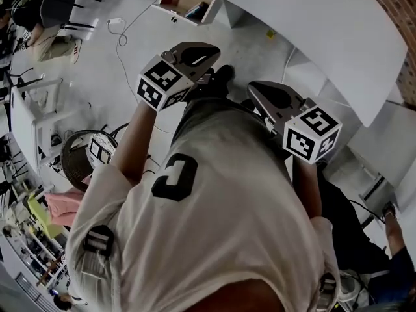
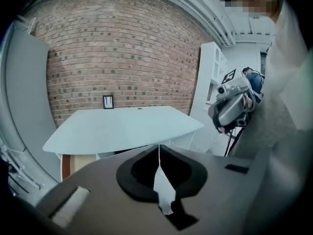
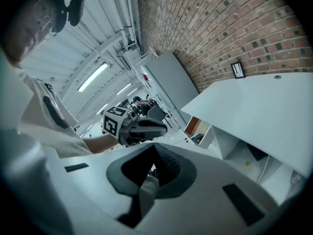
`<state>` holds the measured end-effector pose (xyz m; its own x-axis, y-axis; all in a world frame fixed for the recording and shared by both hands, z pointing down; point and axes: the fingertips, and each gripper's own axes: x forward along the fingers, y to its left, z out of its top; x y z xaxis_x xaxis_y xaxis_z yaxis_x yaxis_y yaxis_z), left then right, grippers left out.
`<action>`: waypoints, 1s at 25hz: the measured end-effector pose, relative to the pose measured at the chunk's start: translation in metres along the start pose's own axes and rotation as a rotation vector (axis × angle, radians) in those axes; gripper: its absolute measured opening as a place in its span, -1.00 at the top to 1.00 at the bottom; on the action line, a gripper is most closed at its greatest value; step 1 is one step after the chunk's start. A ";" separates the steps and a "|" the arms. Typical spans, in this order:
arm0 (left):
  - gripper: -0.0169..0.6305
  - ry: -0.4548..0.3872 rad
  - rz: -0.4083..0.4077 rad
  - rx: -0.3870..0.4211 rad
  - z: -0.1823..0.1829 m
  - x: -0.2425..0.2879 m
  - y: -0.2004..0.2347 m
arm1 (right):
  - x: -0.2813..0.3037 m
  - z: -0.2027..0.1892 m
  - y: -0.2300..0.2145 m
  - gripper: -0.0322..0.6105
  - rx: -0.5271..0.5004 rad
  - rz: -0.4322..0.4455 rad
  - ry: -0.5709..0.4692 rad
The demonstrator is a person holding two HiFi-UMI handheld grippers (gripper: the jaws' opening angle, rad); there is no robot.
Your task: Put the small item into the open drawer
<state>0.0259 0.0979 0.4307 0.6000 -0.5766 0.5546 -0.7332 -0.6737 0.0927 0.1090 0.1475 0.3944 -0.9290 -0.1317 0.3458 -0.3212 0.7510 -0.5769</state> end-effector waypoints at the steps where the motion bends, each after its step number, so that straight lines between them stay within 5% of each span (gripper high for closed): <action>1: 0.91 0.007 0.004 -0.008 -0.004 -0.004 -0.003 | 0.000 -0.004 0.004 0.89 0.007 0.010 0.004; 13: 0.91 0.052 -0.050 -0.015 -0.045 -0.033 -0.003 | 0.028 -0.026 0.031 0.89 0.081 -0.016 -0.004; 25: 0.91 -0.041 -0.019 -0.133 -0.126 -0.139 0.089 | 0.163 -0.029 0.099 0.89 -0.010 -0.053 0.124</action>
<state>-0.1636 0.1764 0.4658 0.6249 -0.5845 0.5175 -0.7557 -0.6192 0.2131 -0.0691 0.2194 0.4150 -0.8808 -0.0912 0.4647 -0.3671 0.7514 -0.5483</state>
